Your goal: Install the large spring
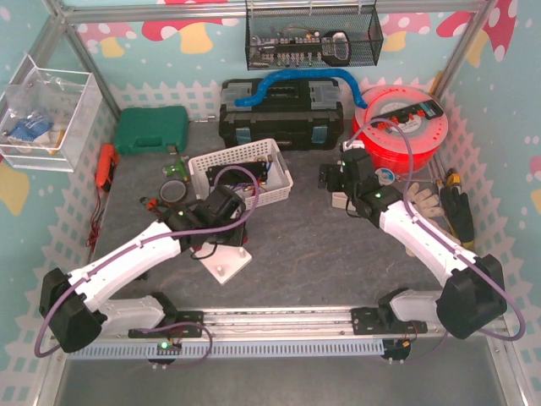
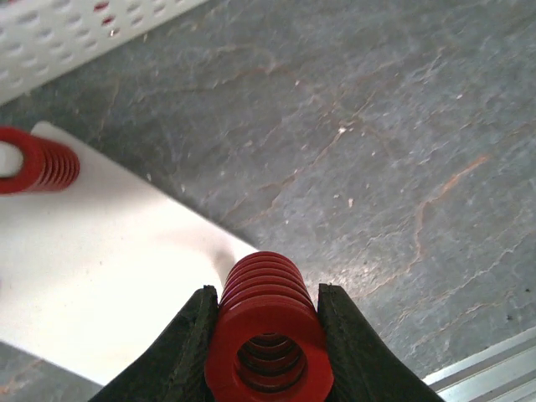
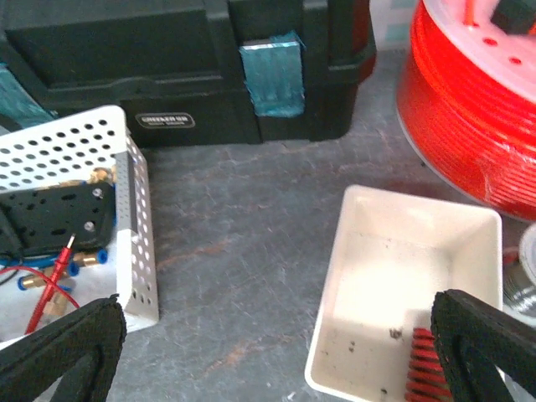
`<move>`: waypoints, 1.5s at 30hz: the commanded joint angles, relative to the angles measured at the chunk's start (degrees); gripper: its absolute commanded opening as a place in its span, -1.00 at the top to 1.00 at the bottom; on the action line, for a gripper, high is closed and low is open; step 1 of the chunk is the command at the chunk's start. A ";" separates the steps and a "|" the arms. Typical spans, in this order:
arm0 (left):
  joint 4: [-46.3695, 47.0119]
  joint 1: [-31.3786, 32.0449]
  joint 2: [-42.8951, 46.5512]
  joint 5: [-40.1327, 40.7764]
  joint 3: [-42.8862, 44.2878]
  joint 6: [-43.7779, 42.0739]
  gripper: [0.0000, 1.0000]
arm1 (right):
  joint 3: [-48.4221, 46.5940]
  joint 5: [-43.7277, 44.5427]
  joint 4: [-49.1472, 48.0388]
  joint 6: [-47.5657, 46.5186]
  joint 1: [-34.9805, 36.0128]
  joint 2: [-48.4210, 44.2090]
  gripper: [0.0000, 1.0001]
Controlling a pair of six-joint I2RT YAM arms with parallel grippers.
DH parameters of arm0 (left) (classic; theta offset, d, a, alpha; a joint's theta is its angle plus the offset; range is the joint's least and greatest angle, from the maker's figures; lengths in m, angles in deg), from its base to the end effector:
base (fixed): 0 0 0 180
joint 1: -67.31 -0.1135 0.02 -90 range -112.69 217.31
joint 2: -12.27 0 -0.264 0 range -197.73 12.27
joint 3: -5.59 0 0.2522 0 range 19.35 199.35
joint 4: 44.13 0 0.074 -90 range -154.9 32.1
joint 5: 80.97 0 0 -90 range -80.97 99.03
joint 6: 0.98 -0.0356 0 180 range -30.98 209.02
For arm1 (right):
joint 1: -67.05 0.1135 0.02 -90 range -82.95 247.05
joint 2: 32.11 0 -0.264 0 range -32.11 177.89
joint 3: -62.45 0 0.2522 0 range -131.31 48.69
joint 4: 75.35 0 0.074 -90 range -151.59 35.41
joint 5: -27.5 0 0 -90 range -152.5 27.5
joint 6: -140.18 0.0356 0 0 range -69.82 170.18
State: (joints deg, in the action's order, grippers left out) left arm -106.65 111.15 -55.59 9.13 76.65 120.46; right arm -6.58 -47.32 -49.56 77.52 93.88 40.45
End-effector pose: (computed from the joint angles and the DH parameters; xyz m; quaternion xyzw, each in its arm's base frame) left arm 0.1647 -0.1580 0.2779 0.1039 0.9588 -0.1609 0.2100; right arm 0.2604 0.1213 0.2968 0.0705 0.8552 0.1265 0.4977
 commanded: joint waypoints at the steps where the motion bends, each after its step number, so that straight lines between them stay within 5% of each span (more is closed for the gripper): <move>1: -2.30 2.20 0.29 4.45 -1.45 5.11 1.00 | -0.81 -0.45 4.01 2.32 -0.96 0.29 -0.97; 36: 0.99 4.33 -4.35 2.72 -3.79 1.22 0.95 | 0.60 0.28 4.13 1.31 -2.23 -3.97 -0.97; 45: 0.97 4.33 -7.45 3.27 -3.88 0.94 0.65 | 0.43 0.83 4.58 0.24 -2.35 -4.51 -0.97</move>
State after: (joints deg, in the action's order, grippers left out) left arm -106.45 115.04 -61.80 12.23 72.63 122.56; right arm -6.55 -47.49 -46.13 78.48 92.06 37.45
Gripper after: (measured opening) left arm 0.270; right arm 0.987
